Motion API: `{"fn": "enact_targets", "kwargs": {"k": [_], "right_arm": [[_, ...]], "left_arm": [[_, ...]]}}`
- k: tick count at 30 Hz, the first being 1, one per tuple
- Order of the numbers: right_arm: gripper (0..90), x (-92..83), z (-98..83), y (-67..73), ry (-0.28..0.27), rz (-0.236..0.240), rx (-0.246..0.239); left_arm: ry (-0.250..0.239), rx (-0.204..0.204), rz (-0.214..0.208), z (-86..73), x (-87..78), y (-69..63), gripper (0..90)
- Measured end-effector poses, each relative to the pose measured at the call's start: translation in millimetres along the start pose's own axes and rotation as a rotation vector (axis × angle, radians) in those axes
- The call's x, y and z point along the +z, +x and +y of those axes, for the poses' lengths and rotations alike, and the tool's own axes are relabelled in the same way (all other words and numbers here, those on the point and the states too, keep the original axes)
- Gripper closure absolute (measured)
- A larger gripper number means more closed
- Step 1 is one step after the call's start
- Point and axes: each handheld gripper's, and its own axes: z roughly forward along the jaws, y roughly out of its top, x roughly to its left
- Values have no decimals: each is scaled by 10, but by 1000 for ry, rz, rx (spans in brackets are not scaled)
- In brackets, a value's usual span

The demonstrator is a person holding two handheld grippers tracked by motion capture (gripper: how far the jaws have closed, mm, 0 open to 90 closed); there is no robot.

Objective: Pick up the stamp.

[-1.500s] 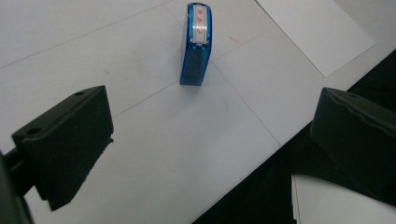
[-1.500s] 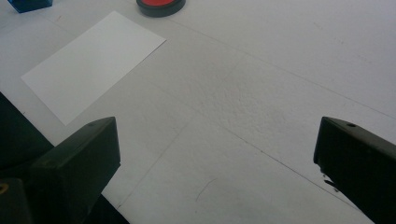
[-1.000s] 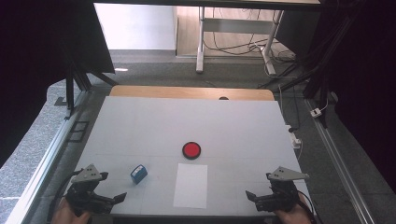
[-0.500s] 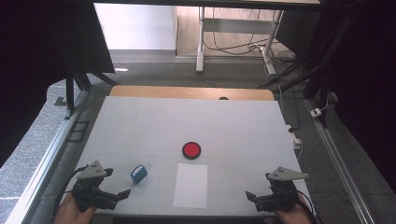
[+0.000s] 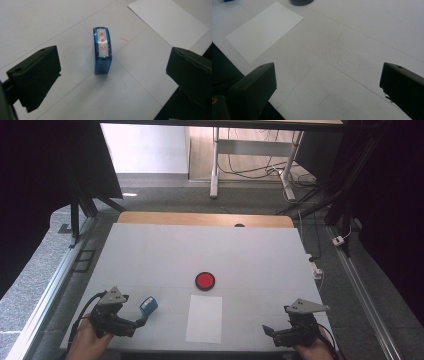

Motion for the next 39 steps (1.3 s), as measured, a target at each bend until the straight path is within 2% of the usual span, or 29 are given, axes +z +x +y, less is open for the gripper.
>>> {"fn": "enact_targets", "kwargs": {"k": [6,9,13,16,25,27,28,29,30,31,32,33,34,35,36,39], "right_arm": [[10,2,1,1,2,1,0],[10,3,2,1,2,1,-1],[10,4,2,0,2,2,0],[10,5,2,1,3,3,0],[10,12,4,3,6,5,0],[10,13,4,2,6,6,-1],[10,12,3,2,6,6,-1],[10,12,3,2,6,6,-1],[10,12,4,2,6,6,-1],[10,12,4,2,6,6,-1],[10,13,4,3,8,6,-2],[10,13,4,3,8,6,-2],[10,13,5,4,9,6,-3],[10,13,5,4,9,6,-3],[10,14,5,4,10,6,-3],[10,14,6,5,13,5,-4]], "left_arm": [[8,-6,8,70,104,45,12],[-1,-13,-10,108,149,76,21],[17,-14,-28,136,212,123,24],[42,0,-34,158,269,147,25],[121,66,-12,221,419,123,34],[137,78,5,225,438,116,70],[143,83,10,224,440,117,133],[143,83,3,223,438,123,133],[141,83,-5,221,435,132,208],[140,82,-7,221,432,137,208],[139,81,-15,221,424,146,324],[138,80,-18,222,421,150,324],[138,76,-18,224,419,155,388],[139,73,-20,226,419,158,388],[139,69,-21,227,419,163,449],[152,54,-26,235,421,171,527]]}}
